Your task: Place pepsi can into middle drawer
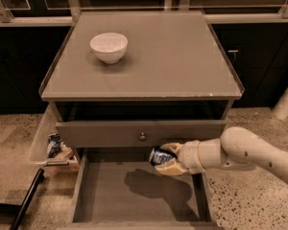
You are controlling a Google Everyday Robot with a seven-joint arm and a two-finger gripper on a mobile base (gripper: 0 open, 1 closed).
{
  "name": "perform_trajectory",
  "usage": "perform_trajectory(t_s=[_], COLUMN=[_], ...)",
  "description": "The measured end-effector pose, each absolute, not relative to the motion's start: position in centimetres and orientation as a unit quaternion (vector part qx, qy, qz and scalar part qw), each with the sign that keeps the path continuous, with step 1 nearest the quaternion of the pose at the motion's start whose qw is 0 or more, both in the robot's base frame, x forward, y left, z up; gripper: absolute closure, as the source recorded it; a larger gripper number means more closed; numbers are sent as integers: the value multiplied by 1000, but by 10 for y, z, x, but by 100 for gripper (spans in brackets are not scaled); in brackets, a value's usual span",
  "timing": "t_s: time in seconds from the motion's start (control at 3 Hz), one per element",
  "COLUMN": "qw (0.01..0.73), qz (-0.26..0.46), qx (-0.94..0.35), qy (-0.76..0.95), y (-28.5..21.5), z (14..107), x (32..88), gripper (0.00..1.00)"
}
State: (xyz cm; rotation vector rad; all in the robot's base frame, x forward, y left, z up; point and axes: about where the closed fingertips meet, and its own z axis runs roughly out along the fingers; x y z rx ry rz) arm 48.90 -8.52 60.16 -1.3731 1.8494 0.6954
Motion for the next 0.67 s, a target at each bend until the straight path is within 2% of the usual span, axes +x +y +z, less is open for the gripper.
perform_trajectory(t_s=[0.67], qw=[329], qz=[307], qx=[-507], qy=[735], y=[-74], z=[506], x=[505], gripper=[100])
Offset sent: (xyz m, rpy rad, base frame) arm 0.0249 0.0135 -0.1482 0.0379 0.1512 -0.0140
